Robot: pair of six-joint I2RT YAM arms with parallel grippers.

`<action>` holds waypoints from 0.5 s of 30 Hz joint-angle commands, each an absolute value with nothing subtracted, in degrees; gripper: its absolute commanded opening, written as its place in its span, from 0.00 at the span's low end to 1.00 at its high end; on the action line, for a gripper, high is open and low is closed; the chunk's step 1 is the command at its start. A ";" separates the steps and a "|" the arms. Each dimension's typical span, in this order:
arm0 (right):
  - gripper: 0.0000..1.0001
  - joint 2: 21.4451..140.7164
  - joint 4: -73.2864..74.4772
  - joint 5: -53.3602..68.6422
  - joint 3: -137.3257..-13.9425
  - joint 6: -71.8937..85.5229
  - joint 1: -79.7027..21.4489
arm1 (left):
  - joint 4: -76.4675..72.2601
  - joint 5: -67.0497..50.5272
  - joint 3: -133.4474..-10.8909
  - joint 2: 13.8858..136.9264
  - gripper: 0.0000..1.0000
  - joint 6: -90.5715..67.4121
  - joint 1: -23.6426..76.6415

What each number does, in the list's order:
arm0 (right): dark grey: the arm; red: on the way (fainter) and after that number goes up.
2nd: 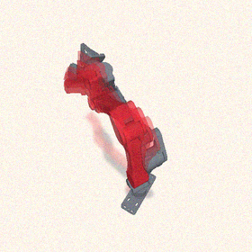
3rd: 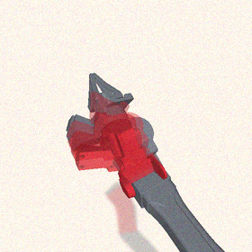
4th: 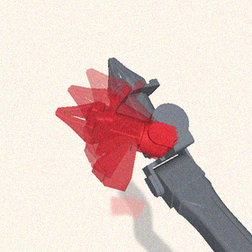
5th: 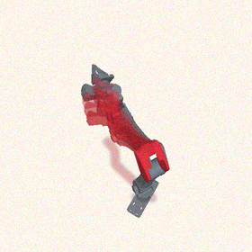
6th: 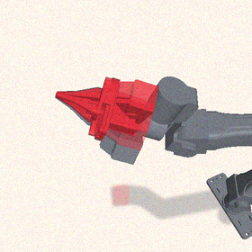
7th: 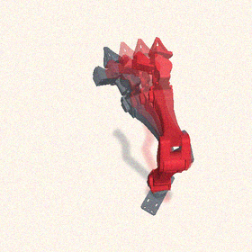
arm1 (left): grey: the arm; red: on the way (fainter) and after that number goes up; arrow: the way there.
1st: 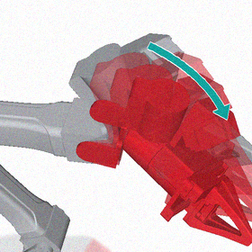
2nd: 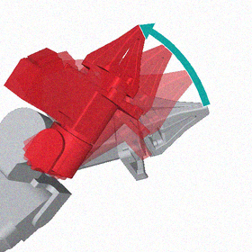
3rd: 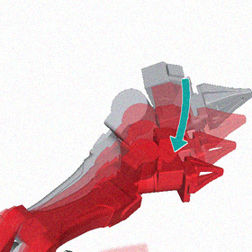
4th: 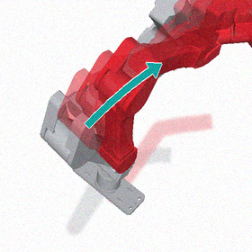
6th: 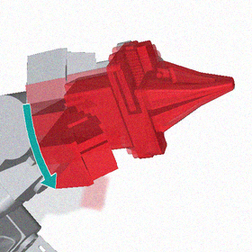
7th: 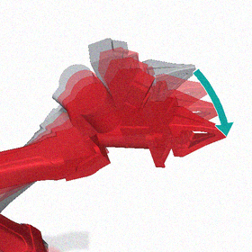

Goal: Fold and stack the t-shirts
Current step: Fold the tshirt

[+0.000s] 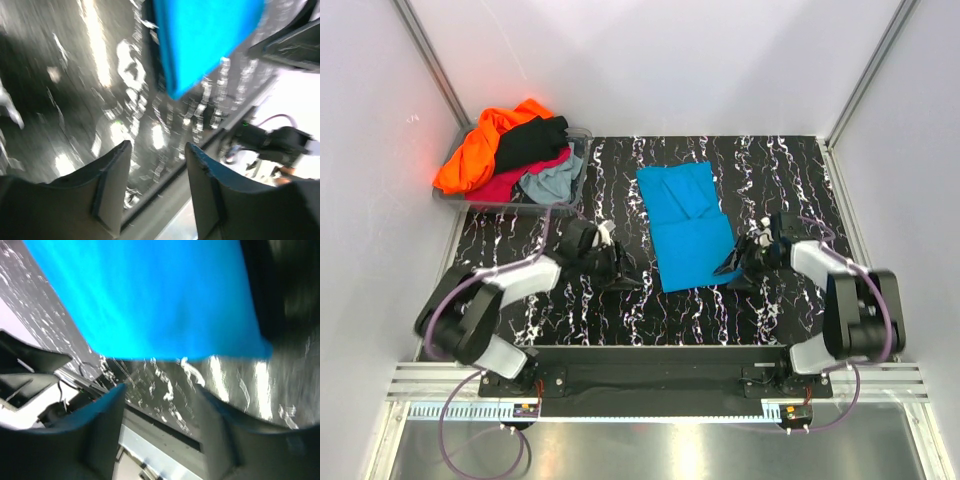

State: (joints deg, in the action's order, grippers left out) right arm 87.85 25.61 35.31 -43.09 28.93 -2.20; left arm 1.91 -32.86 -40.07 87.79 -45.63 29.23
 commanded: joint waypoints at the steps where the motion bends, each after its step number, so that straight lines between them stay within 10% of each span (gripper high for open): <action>1: 0.67 78.68 26.72 30.86 -38.77 34.42 -2.64 | -2.35 -28.92 -34.13 79.55 0.54 -54.20 29.62; 6: 0.84 68.22 24.18 21.98 -33.49 41.47 -1.85 | -22.12 -24.45 -27.43 77.08 0.56 -75.00 32.86; 15: 0.68 77.16 18.29 25.75 -33.58 45.87 2.81 | -46.48 -6.43 -26.90 93.86 0.47 -97.54 45.61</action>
State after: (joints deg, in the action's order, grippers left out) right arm 74.89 22.44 25.06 -33.45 42.92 2.63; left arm -32.16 -15.75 -27.57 90.87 -86.11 43.33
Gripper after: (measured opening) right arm 0.718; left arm 0.485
